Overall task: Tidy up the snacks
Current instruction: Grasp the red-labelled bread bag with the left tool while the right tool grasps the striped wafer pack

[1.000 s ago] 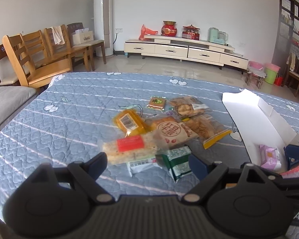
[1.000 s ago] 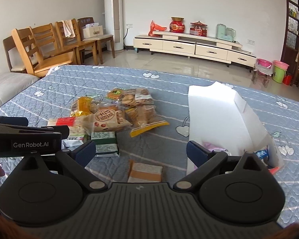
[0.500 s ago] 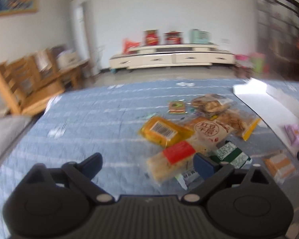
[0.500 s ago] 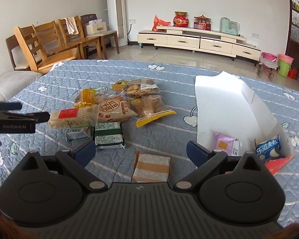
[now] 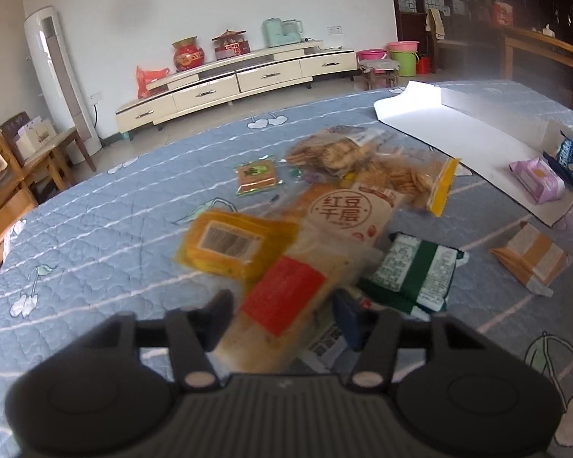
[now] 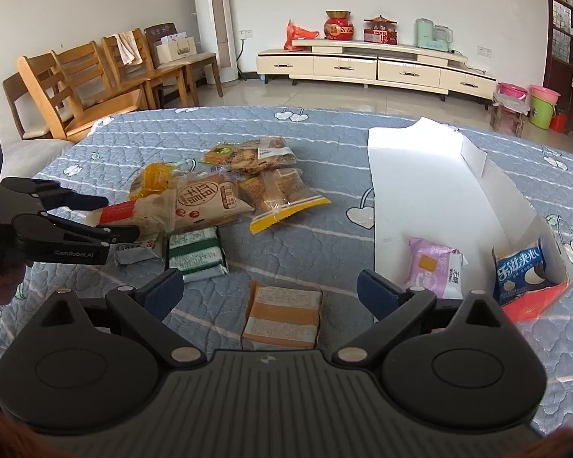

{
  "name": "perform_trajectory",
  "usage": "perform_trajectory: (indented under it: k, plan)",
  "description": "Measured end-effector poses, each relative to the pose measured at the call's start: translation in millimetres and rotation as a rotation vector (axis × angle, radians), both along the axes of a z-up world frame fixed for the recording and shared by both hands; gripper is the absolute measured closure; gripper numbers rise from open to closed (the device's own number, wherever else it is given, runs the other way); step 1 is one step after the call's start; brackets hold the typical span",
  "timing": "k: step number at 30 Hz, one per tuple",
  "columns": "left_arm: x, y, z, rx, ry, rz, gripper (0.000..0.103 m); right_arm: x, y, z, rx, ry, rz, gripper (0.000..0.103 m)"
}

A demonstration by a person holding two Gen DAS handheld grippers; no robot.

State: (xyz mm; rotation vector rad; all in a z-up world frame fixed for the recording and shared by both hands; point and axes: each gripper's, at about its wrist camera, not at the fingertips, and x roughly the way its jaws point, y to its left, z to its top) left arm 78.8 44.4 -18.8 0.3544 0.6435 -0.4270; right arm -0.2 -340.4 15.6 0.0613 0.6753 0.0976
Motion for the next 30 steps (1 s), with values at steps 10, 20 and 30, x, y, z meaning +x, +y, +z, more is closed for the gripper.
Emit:
perform_trajectory:
  k: [10, 20, 30]
  plan:
    - [-18, 1, 6, -0.119, 0.057, 0.151, 0.066, 1, 5, -7, 0.008, 0.025, 0.030, 0.000]
    - [-56, 5, 7, -0.186, 0.059, 0.256, 0.066, 12, 7, -33, -0.014, 0.077, 0.036, 0.000]
    - [-66, -7, 9, -0.224, 0.064, 0.314, 0.066, 26, 6, -49, -0.042, 0.113, 0.001, 0.036]
